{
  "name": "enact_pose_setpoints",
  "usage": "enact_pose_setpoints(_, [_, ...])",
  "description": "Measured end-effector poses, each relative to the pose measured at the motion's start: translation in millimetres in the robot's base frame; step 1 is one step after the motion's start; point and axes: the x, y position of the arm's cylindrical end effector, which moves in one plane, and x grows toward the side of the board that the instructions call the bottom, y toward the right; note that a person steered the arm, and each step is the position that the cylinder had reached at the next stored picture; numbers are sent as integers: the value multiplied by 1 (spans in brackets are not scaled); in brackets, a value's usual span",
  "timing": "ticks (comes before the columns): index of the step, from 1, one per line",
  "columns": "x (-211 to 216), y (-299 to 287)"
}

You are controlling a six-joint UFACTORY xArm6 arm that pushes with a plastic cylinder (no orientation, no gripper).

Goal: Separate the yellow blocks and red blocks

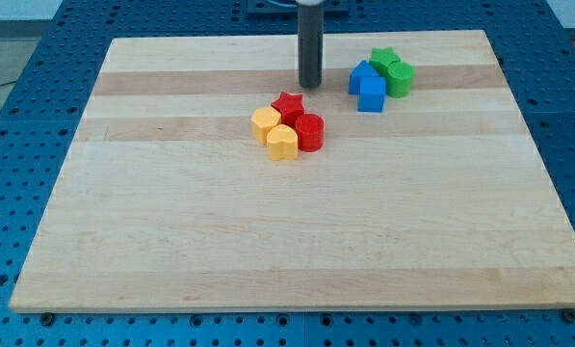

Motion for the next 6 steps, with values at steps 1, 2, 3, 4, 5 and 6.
enact_pose_setpoints(1, [59,33])
enact_pose_setpoints(2, [100,-5])
enact_pose_setpoints(3, [82,-59])
enact_pose_setpoints(4, [47,-59])
enact_pose_setpoints(5, [28,-57])
enact_pose_setpoints(6, [28,-40])
